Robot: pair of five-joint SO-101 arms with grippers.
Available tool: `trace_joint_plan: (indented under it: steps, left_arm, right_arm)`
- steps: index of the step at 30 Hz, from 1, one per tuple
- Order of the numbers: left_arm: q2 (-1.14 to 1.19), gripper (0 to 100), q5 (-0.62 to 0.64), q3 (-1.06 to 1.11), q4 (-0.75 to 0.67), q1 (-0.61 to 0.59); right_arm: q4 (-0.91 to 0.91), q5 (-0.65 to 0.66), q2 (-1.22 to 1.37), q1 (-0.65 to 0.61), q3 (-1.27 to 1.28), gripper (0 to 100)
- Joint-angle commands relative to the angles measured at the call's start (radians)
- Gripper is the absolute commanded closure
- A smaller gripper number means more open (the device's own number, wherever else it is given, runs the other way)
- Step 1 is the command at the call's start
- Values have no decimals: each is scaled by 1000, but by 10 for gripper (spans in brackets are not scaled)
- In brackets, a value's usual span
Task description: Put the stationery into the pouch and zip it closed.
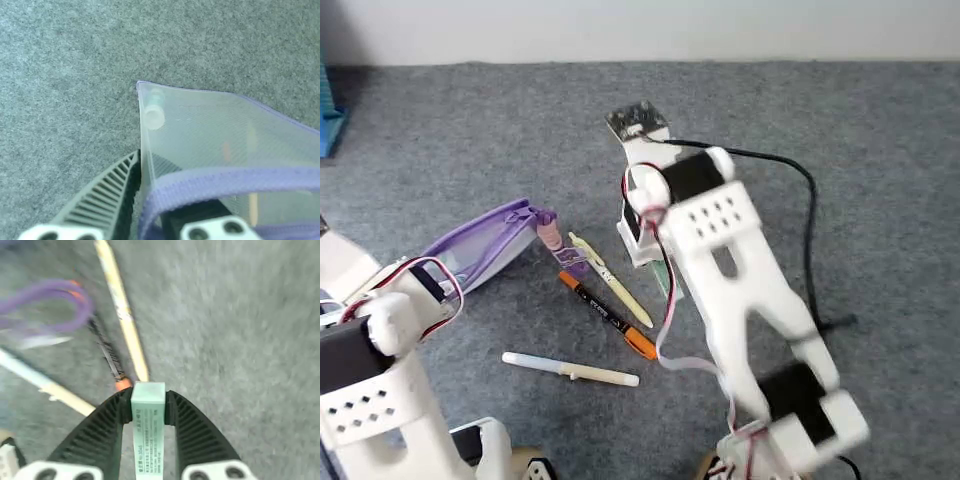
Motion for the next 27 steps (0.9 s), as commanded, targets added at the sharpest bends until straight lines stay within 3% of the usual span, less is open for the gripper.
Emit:
trace_joint_plan:
  steps: [1,10,18,27]
  left_arm:
    - [-2,988,8,-31,-3,-6]
    - [0,988,8,-33,-3,-6]
    - [0,988,9,-33,-5,-6]
    - [-3,988,11,-33,-5,-6]
  right_arm:
    - [-56,3,-255,-88,-17,991]
    - [-426,6,-518,-354,8,991]
    - [-941,12,-521,-476,273,991]
    - [-1305,14,-516,-513,580,991]
